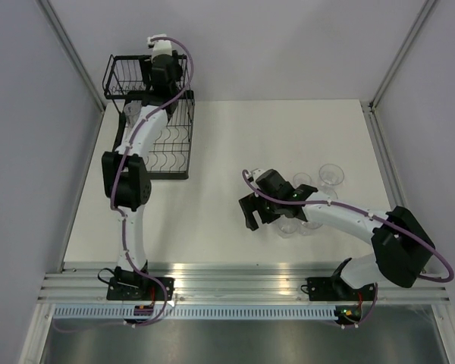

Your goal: Unload the cups from the dish rack

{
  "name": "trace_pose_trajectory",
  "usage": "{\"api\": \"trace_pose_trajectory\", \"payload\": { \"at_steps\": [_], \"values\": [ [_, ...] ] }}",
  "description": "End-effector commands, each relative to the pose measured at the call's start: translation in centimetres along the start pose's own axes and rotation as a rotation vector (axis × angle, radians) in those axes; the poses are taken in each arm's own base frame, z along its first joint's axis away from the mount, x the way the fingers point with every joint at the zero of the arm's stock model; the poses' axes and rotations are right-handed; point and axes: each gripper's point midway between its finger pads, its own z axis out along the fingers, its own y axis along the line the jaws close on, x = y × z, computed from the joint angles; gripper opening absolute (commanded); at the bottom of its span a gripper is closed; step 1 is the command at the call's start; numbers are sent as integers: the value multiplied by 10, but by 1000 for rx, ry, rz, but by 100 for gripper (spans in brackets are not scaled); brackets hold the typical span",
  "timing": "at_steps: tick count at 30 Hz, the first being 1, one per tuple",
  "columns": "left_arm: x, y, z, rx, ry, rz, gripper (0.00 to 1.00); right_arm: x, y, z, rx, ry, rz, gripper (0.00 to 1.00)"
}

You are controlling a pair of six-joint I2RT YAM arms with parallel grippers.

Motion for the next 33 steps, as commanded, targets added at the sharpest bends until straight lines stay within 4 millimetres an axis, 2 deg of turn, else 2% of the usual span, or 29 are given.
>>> {"api": "trace_pose_trajectory", "payload": {
  "at_steps": [1, 6, 12, 13, 14, 16, 17, 19, 20, 21, 22, 23, 24, 25, 26, 27, 28, 29, 30, 32, 33],
  "values": [
    [-108, -2, -32, -36, -239, 36, 2, -15, 3, -7, -10, -71, 11, 98],
    [-135, 8, -44, -72, -294, 25, 2, -15, 4, -8, -18, -79, 10, 98],
    [-149, 13, -58, -91, -313, 30, 2, -14, 4, -8, -19, -81, 13, 98],
    [-160, 14, -67, -87, -334, 24, 2, -14, 4, -7, -17, -80, 16, 98],
    [-163, 2, -76, -63, -343, 29, 2, -14, 4, -8, -16, -83, 16, 98],
    [-184, -3, -100, -49, -388, 43, 2, -18, 3, -9, -7, -102, 25, 98],
    [-192, -21, -120, -15, -410, 60, 2, -20, 2, -10, -4, -114, 27, 98],
    [-194, -38, -144, 26, -415, 62, 2, -30, 7, -16, -25, -161, 29, 98],
    [-211, -46, -173, 71, -439, 24, 2, -35, 10, -20, -43, -179, 26, 98],
    [-206, -53, -183, 95, -420, -8, 2, -42, 17, -24, -73, -211, 20, 98],
    [-208, -65, -203, 144, -410, -47, 2, -50, 30, -35, -144, -247, 6, 98],
    [-200, -72, -212, 185, -368, -52, 2, -53, 39, -42, -195, -271, -11, 98],
    [-204, -70, -230, 240, -345, -152, 2, -65, 58, -62, -302, -342, -40, 98],
    [-200, -79, -246, 291, -318, -194, 2, -69, 68, -72, -353, -373, -57, 98],
    [-188, -85, -256, 332, -258, -258, 2, -70, 75, -81, -401, -396, -65, 98],
    [-185, -80, -274, 391, -233, -310, 2, -75, 83, -92, -445, -437, -84, 98],
    [-178, -83, -287, 438, -205, -354, 2, -75, 94, -108, -511, -462, -109, 98],
    [-173, -84, -299, 491, -162, -463, 2, -73, 97, -114, -535, -471, -112, 98],
    [-158, -82, -316, 574, -123, -491, 2, -71, 104, -128, -584, -495, -132, 98],
    [-146, -79, -337, 651, -58, -610, 2, -62, 108, -135, -624, -497, -144, 98],
    [-118, -85, -344, 696, 0, -608, 2, -60, 113, -148, -661, -524, -158, 98]
  ]
}}
